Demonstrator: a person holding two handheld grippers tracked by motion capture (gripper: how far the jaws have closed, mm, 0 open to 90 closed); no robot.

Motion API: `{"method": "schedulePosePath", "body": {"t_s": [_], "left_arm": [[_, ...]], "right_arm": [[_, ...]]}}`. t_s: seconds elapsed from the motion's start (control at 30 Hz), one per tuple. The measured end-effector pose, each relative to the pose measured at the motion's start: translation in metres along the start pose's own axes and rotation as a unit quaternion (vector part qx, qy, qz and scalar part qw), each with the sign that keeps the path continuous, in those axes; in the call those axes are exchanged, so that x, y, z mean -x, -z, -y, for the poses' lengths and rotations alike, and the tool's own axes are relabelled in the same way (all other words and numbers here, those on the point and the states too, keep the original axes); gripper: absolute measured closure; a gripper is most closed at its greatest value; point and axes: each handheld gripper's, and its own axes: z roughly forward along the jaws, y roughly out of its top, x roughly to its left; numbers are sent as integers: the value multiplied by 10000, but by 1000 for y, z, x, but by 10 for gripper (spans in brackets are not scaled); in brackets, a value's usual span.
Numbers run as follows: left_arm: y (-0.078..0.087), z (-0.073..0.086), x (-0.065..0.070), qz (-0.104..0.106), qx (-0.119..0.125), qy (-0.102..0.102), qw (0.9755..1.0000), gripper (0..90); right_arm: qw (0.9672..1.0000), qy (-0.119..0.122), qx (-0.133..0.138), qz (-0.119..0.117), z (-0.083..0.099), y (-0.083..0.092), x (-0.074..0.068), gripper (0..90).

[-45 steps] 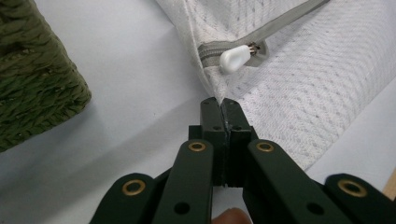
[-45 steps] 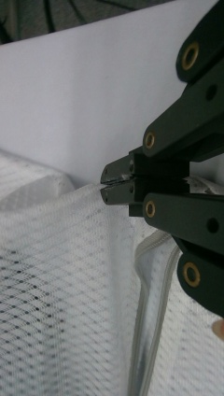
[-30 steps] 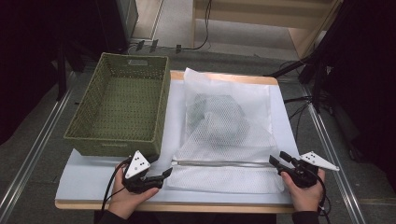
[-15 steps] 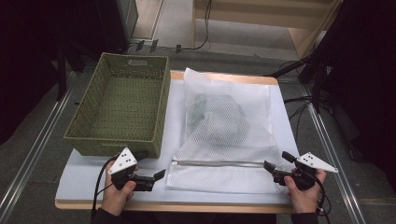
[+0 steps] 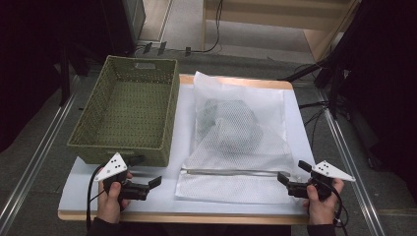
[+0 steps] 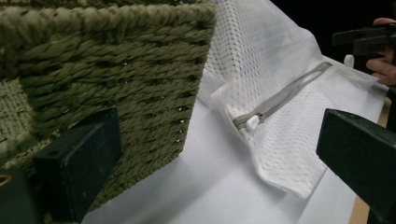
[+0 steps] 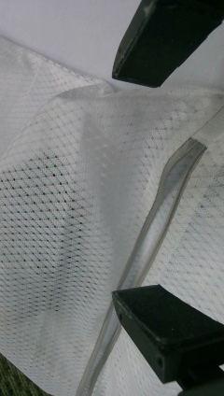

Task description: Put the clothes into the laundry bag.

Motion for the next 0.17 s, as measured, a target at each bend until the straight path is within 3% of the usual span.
{"method": "schedulePosePath", "body": {"t_s": [0.17], "left_arm": [[-3, 1, 0, 29, -87, 1, 10000, 6]], "right_arm": [[10000, 19, -39, 23, 0, -1, -1, 0]]}}
